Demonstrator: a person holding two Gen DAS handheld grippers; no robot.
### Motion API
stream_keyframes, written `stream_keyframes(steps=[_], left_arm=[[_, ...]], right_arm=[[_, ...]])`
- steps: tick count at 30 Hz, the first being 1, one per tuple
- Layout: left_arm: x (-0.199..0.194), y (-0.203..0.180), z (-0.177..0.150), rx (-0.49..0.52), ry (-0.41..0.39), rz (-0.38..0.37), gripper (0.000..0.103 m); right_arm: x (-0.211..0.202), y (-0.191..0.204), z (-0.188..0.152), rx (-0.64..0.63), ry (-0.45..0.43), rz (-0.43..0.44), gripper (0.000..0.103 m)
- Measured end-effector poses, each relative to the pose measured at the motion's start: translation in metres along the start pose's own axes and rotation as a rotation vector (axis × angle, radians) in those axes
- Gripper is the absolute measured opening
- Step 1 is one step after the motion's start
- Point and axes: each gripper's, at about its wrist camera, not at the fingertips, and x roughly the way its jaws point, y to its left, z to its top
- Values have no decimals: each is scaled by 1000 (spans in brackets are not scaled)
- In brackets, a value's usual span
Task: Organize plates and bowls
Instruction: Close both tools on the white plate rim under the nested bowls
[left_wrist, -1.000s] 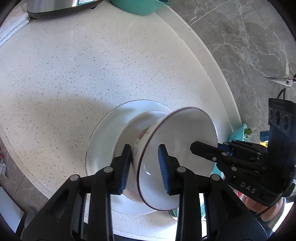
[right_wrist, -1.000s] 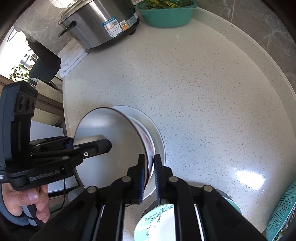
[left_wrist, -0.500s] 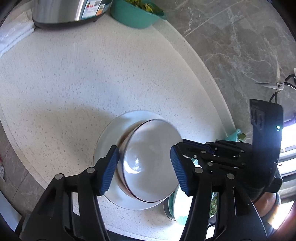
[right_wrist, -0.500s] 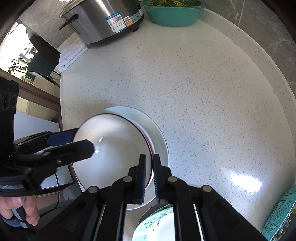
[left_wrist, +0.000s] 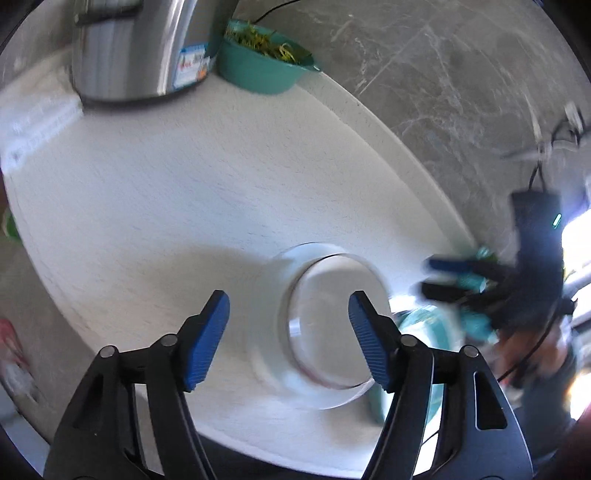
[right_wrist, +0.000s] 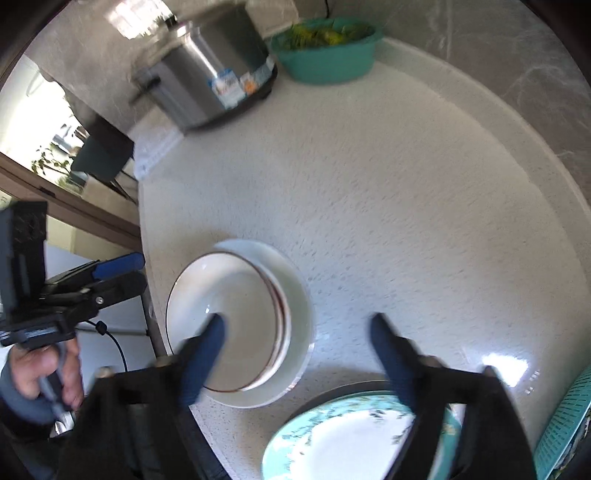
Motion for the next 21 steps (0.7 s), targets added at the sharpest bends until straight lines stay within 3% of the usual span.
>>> stream_keyframes(steps=[4,12,21], left_arm=[[1,24,-17,17,20,91,70],[20,32,-37,45,90,108,70],[44,41,-41,22,140,129,72]], right_arm=[[-7,-22,-6,-1,-9,-50,86],[31,-24,-17,10,122,-27,71],[56,-21,-25,12,180,-31,68]])
